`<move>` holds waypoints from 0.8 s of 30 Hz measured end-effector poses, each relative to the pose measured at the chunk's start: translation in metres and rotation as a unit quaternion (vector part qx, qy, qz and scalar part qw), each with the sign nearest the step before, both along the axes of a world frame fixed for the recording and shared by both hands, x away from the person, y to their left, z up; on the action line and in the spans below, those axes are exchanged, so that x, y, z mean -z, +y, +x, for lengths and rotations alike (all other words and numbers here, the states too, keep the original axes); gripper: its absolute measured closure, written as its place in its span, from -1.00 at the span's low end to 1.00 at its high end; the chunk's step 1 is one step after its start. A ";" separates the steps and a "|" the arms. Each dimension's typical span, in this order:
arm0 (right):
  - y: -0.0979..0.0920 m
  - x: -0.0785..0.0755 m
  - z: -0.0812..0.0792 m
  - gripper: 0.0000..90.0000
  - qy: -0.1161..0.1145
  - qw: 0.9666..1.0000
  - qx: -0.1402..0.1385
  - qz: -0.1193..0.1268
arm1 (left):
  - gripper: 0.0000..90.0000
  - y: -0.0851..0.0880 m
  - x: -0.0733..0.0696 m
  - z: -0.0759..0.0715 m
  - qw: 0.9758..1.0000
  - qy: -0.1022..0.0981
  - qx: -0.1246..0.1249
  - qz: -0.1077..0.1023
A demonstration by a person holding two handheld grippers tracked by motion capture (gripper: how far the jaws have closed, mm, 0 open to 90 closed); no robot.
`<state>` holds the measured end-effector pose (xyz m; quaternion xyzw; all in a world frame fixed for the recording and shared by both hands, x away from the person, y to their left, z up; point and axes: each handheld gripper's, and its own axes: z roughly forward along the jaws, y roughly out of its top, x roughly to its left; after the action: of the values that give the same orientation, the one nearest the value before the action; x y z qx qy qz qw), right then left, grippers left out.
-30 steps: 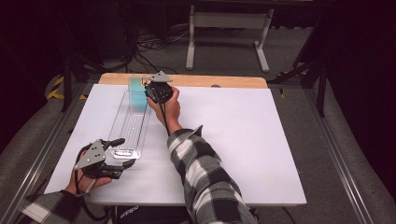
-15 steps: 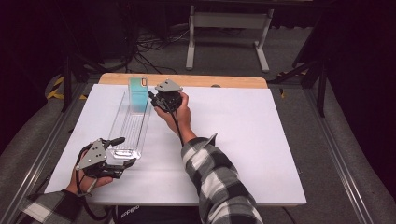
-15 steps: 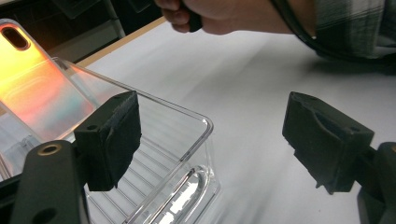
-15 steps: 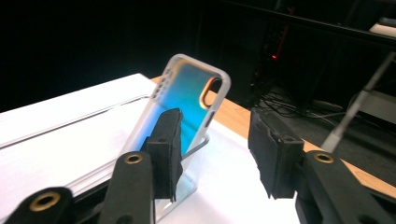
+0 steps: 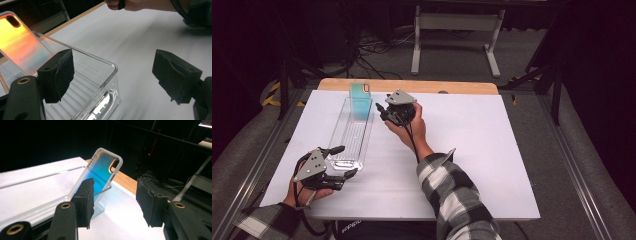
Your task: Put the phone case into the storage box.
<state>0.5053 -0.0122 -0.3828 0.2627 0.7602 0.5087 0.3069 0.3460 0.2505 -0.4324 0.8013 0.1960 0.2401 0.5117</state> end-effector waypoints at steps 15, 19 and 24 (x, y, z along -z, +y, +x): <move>-0.017 -0.004 -0.014 -0.19 -0.012 1.000 -0.010 -0.011 | -0.66 -0.002 -0.001 0.001 1.000 -0.005 -0.003 0.006; -0.018 -0.005 -0.018 -0.29 -0.012 1.000 -0.017 -0.017 | -0.67 -0.003 0.000 0.001 1.000 -0.001 -0.004 0.005; -0.021 -0.005 -0.024 -0.50 -0.015 1.000 -0.013 -0.022 | -0.69 -0.003 0.000 0.001 1.000 -0.002 -0.005 0.008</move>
<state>0.4817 -0.0330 -0.3776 0.2386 0.7700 0.4997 0.3171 0.3472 0.2479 -0.4325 0.8038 0.1974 0.2456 0.5046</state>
